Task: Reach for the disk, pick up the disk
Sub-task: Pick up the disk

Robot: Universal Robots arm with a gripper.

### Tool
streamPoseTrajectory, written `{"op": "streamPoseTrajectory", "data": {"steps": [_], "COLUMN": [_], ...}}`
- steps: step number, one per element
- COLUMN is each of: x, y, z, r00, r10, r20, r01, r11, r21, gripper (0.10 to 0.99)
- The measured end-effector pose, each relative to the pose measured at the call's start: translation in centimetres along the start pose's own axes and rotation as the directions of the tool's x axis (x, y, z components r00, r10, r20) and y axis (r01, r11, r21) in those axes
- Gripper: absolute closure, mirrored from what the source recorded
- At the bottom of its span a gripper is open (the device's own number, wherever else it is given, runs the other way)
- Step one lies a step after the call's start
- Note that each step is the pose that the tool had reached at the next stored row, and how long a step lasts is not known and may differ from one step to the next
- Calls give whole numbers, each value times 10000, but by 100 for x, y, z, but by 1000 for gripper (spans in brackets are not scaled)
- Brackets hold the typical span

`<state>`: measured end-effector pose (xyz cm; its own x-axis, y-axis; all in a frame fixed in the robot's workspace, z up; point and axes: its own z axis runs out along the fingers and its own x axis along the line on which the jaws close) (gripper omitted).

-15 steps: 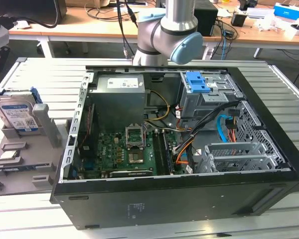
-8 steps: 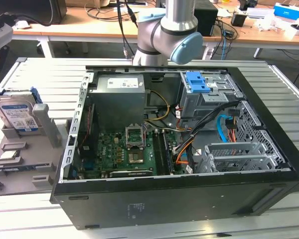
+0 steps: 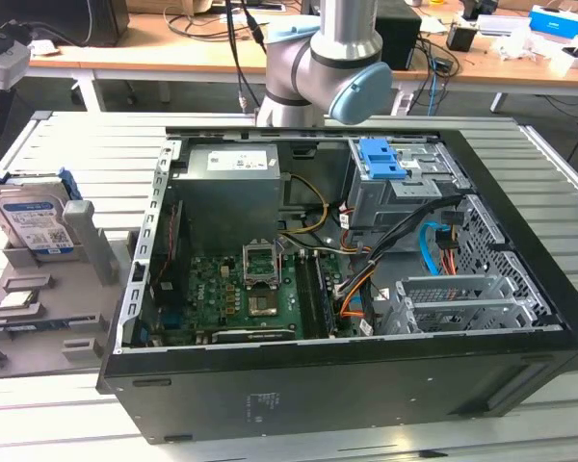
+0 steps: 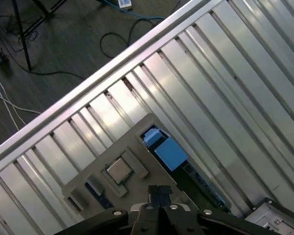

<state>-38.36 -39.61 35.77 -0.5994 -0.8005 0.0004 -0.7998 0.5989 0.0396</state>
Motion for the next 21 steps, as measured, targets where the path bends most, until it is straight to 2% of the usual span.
{"op": "streamPoseTrajectory", "data": {"steps": [2,7,13,19,21], "x": [0,0,0,0,0], "y": [0,0,0,0,0], "z": [0,0,0,0,0], "r00": [9993,9960,9887,9769,9692], "r10": [-370,-897,-1498,-2136,-2460], "r20": [-15,-36,-59,-85,-98], "r01": [370,897,1498,2136,2460], "r11": [9993,9960,9887,9769,9693], "r21": [0,-1,-4,-9,-11], "gripper": [980,980,980,980,980]}}
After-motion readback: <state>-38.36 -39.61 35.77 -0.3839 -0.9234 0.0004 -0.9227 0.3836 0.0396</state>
